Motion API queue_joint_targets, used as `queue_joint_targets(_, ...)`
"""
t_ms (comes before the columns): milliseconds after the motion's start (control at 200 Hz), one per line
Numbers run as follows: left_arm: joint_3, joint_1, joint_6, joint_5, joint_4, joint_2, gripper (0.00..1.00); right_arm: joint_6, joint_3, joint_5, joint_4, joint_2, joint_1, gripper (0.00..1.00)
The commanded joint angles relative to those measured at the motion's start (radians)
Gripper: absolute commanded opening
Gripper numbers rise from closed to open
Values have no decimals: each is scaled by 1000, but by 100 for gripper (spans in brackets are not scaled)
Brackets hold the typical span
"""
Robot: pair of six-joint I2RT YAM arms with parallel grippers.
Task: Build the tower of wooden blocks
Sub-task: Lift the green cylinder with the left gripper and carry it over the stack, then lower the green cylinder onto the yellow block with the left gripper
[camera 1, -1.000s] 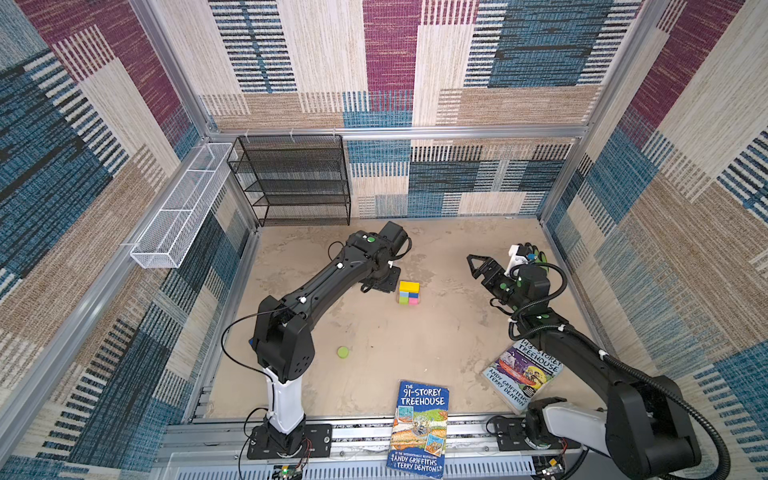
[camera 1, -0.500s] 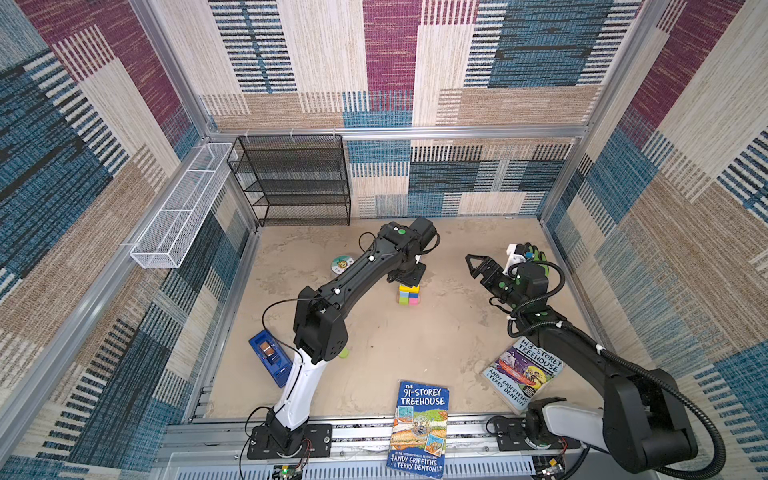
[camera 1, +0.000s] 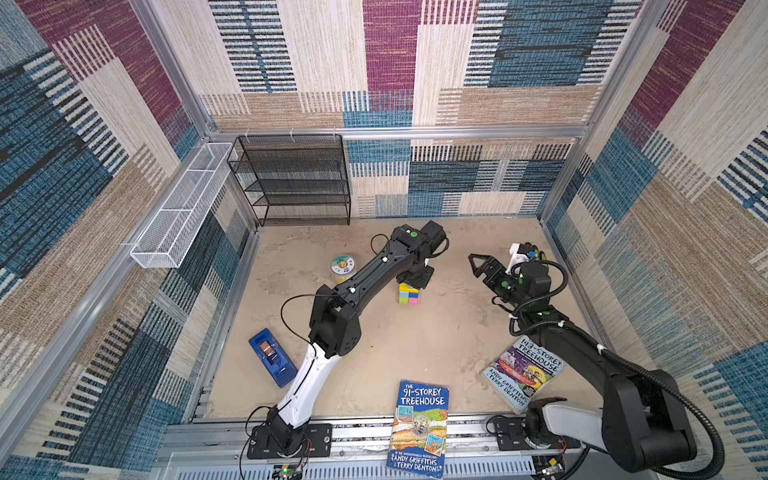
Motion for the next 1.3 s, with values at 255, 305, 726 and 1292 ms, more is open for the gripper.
queue_joint_targets(255, 29, 0, -26, -38, -20, 32, 33, -8, -21, -23, 24, -21, -21, 100)
queue_joint_targets(305, 36, 0, -28, -40, -24, 38, 34, -6, -21, -25, 26, -19, -21, 100)
queue_joint_targets(726, 56, 7, -29, -36, -25, 59, 35, -5, -23, -32, 33, -10, -26, 100)
queue_joint_targets(1292, 57, 14, -28, -24, -24, 70, 36, 2, -26, -40, 41, -2, -29, 100)
